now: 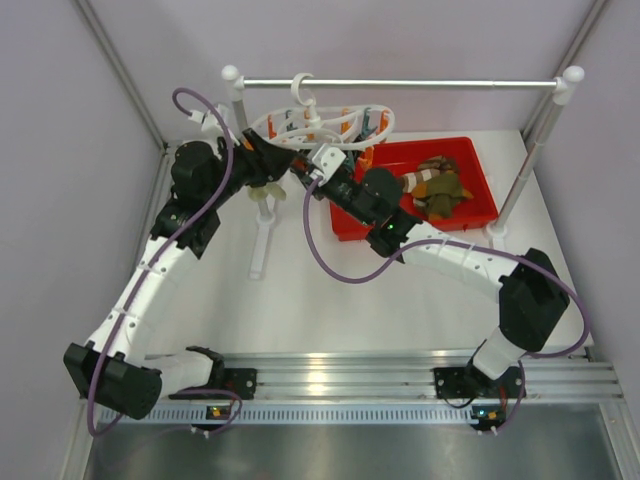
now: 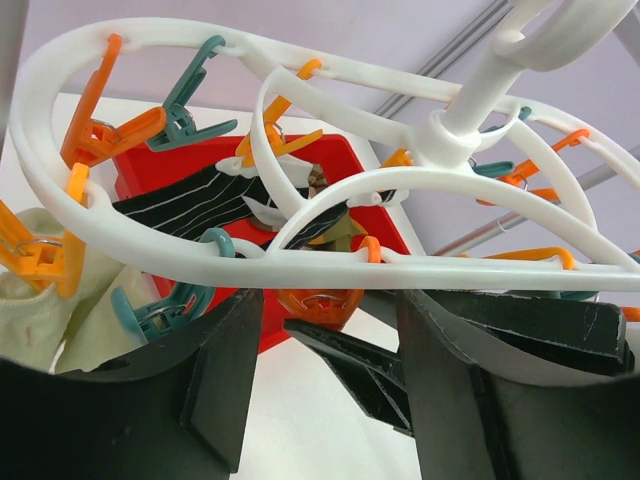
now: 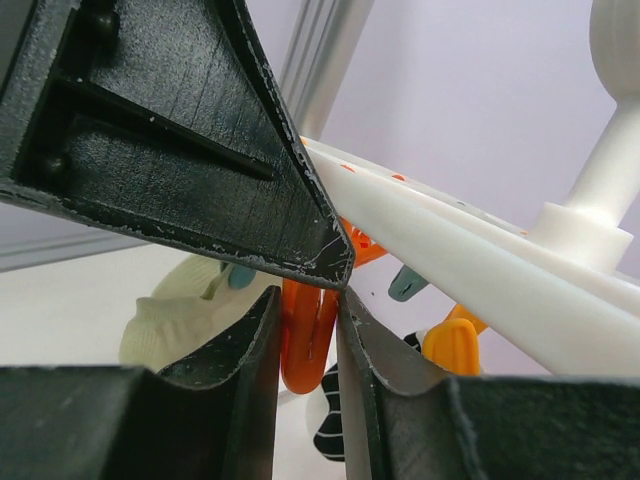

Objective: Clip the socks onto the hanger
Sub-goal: Open the clamp at the hanger.

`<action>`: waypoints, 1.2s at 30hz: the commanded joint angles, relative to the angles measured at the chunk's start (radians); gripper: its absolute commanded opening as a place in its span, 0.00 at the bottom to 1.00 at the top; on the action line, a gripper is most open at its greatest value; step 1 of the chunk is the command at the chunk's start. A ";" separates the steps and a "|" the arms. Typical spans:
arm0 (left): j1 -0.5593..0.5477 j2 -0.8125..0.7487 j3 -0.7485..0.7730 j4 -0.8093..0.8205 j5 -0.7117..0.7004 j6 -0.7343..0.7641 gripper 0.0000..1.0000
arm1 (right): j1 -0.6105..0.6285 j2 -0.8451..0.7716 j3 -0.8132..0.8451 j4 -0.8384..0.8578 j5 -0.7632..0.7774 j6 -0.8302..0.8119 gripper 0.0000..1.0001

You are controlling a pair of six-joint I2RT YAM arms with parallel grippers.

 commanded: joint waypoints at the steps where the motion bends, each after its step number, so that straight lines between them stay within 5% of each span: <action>1: -0.005 0.011 0.025 0.089 0.000 -0.044 0.61 | 0.019 -0.017 0.032 0.015 -0.079 0.025 0.00; 16: 0.023 0.016 0.007 0.152 0.008 -0.119 0.54 | 0.012 -0.029 0.012 0.036 -0.102 0.067 0.00; 22: 0.036 0.012 -0.004 0.161 0.005 -0.134 0.35 | 0.005 -0.030 0.009 0.032 -0.108 0.076 0.00; 28: 0.038 0.007 -0.010 0.164 0.011 -0.133 0.01 | 0.001 -0.040 0.001 0.013 -0.108 0.067 0.01; 36: 0.038 0.002 -0.017 0.146 0.008 -0.111 0.00 | -0.039 -0.107 -0.054 -0.104 -0.113 0.056 0.54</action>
